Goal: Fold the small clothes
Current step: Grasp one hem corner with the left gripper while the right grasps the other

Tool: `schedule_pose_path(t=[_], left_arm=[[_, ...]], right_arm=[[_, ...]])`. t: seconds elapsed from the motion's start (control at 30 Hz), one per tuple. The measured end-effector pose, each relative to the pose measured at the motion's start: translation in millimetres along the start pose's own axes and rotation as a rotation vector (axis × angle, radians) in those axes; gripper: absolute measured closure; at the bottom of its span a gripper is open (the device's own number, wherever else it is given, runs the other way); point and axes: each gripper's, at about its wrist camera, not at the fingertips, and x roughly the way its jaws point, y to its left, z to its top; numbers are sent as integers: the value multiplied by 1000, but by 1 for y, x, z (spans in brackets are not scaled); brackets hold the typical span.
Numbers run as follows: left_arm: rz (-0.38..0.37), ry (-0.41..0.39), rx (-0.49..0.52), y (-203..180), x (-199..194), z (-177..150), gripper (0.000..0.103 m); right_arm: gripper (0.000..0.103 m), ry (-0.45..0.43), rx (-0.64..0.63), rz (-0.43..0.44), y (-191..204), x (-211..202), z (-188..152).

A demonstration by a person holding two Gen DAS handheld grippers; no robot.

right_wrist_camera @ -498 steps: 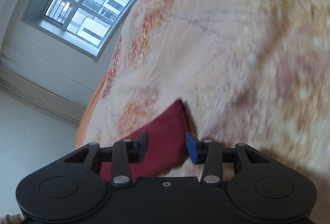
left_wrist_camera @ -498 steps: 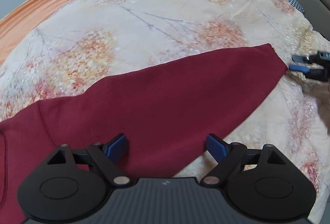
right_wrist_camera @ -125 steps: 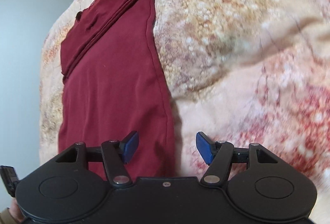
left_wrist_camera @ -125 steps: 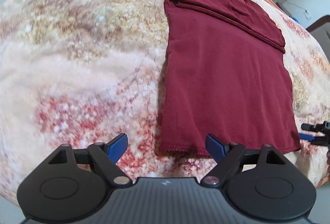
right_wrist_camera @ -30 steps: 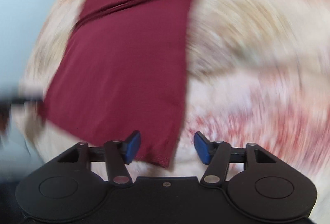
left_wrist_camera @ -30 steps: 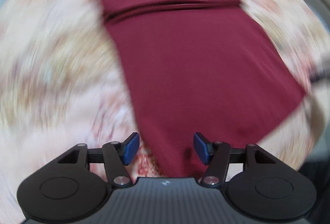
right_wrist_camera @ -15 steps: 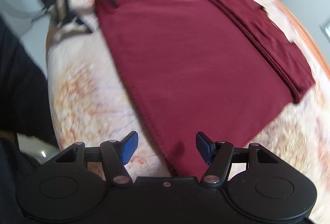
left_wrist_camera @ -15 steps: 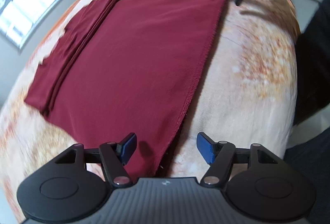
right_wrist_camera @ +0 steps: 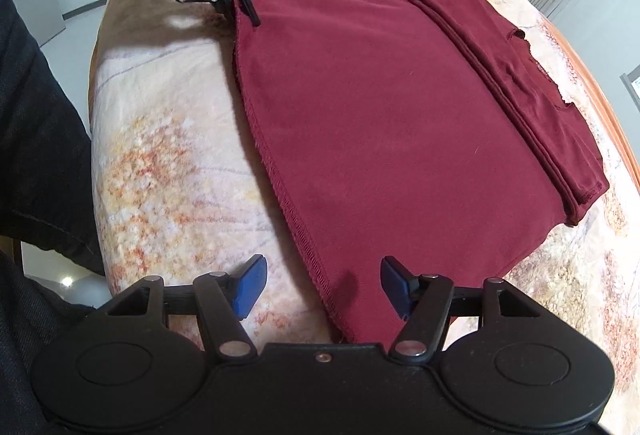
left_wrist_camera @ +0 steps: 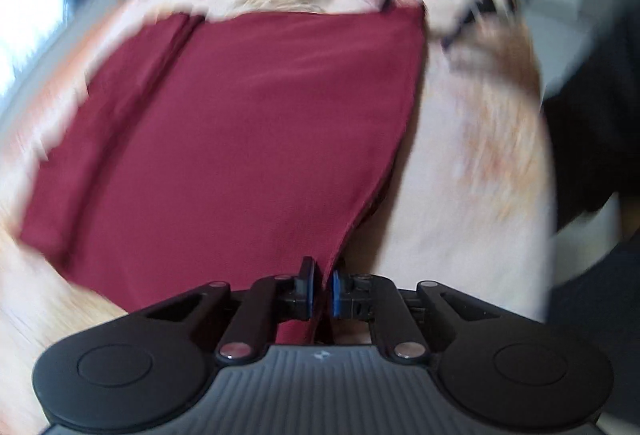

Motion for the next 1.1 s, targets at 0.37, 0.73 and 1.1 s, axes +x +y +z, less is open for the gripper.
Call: schedule_pose_path(t=[0.37,0.73,1.1], left_arm=[[-77,-4,-535,97,4,-5,94],[-87,-10,-590,111,12,-6,94],[-73,-5,-569,111,11,-4,94]], right_arm=[[34,-15,-18,5,-7,11,12],[48,66,-137,-6,-5,25,2],[98,50,23,23,-43,18,1]])
